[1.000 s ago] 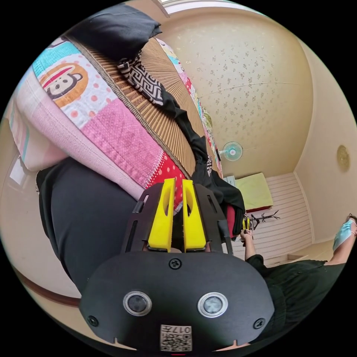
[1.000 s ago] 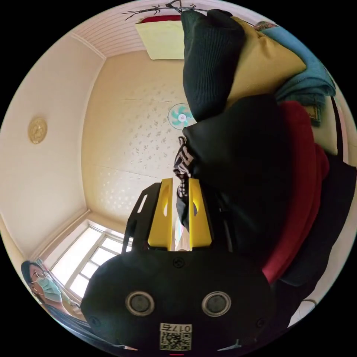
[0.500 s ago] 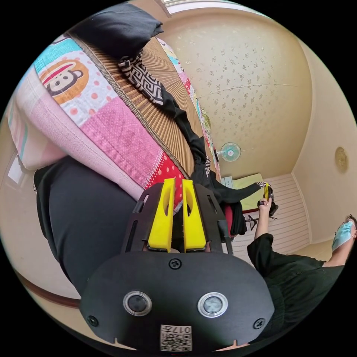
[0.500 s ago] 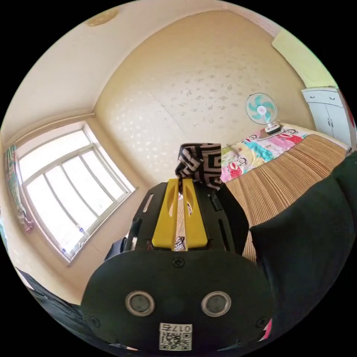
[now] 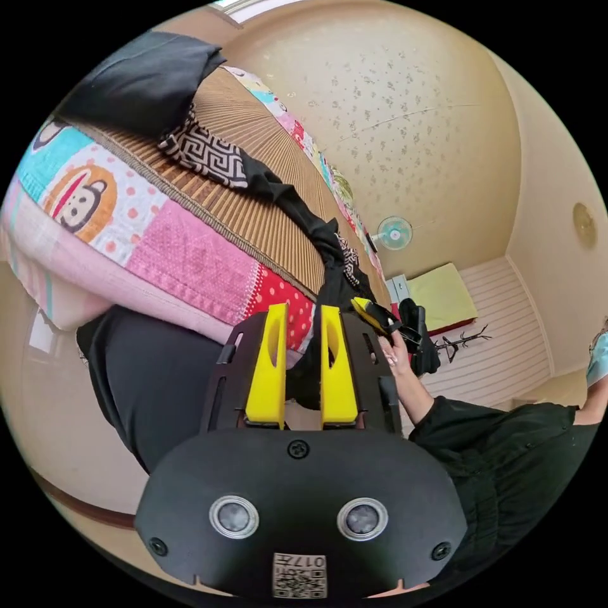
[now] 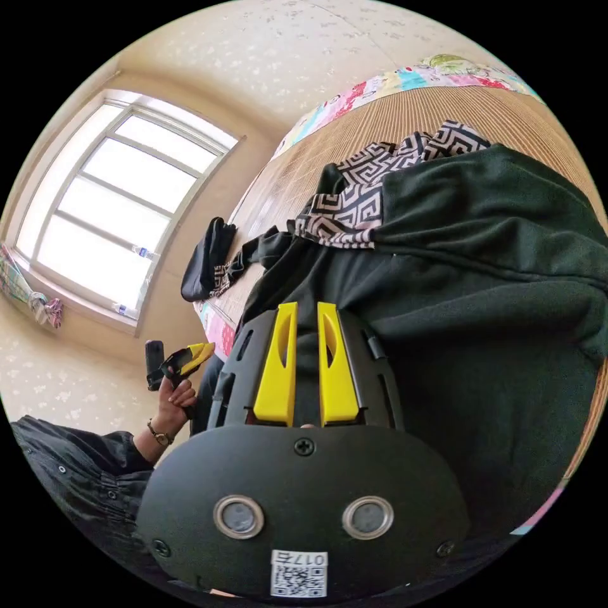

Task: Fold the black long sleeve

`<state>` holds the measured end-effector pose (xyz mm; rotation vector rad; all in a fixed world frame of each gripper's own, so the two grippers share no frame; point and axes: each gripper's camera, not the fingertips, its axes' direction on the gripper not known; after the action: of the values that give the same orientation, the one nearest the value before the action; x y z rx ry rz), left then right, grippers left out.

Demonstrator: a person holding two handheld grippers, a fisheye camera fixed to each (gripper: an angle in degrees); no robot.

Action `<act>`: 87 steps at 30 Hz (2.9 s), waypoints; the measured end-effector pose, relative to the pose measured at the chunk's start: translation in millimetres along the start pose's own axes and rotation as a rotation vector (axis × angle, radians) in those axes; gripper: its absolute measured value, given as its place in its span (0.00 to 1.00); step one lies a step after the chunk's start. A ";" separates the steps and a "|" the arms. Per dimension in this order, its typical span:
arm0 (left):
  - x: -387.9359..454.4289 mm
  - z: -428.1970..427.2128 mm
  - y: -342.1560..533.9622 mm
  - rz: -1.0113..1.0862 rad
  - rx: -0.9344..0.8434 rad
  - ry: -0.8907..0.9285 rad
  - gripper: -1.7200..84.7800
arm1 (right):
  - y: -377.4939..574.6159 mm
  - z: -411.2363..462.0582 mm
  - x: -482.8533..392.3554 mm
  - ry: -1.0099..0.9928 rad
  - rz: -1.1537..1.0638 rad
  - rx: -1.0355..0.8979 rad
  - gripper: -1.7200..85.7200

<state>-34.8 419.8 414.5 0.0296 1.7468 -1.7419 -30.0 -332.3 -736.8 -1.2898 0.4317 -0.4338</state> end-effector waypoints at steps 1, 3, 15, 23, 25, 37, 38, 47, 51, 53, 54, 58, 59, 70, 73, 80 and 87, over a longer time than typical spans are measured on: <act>1.9 -1.8 -7.2 0.020 0.001 -0.020 0.12 | 9.0 -7.9 0.4 0.047 -0.032 -0.014 0.09; 6.3 -7.6 -48.0 0.088 -0.003 -0.093 0.12 | 22.9 -20.4 7.4 0.103 -0.056 -0.043 0.09; -71.1 9.1 -119.5 -0.470 0.284 -0.170 0.11 | 113.8 -63.2 121.8 0.039 0.239 0.036 0.08; -92.5 11.2 -115.8 -0.540 0.352 0.086 0.01 | 107.1 -43.9 154.9 -0.005 0.247 0.001 0.05; -68.3 -4.3 -118.7 -0.433 0.388 0.094 0.01 | 100.7 -41.9 165.2 -0.019 0.258 0.011 0.05; 54.6 -151.5 -108.6 0.017 0.643 -0.100 0.01 | 95.4 -33.2 198.5 -0.041 0.241 -0.012 0.04; 51.0 -160.1 -101.7 0.000 0.662 -0.126 0.01 | 96.8 -33.5 200.9 -0.042 0.243 -0.013 0.03; -12.9 -144.5 -56.6 -0.250 0.707 -0.091 0.01 | 114.8 -53.3 234.2 -0.084 0.286 0.008 0.03; 73.8 -67.7 -84.4 -0.063 0.625 -0.022 0.01 | 117.6 -60.3 241.9 -0.085 0.287 0.009 0.03; 133.9 -6.9 -94.9 0.059 0.541 0.050 0.02 | 117.9 -61.2 244.4 -0.087 0.294 0.010 0.03; 175.1 43.4 -96.5 0.135 0.464 0.113 0.02 | 118.1 -62.0 245.4 -0.090 0.301 0.015 0.03; 282.1 225.6 -65.5 0.406 0.056 0.271 0.09 | 121.4 -69.2 243.5 -0.109 0.317 0.046 0.04; 301.4 282.6 -38.5 0.470 -0.107 0.277 0.09 | 122.4 -71.3 242.7 -0.113 0.317 0.052 0.04; 151.9 390.7 127.7 0.255 -0.496 0.133 0.10 | 146.5 -135.7 254.9 0.041 0.334 0.146 0.09; 110.9 359.8 125.8 0.214 -0.450 0.064 0.10 | 121.8 -150.8 241.1 0.109 0.290 0.239 0.11; 48.0 314.2 127.3 0.116 -0.366 -0.010 0.10 | 47.7 -123.9 225.1 0.245 0.273 0.220 0.12; 11.7 306.7 142.2 0.055 -0.364 -0.013 0.10 | -10.7 -130.6 136.2 0.435 0.202 0.229 0.05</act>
<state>151.9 155.4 316.3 -0.0905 2.0075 -1.3600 14.2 -514.0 -764.1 -0.9158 0.8447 -0.5768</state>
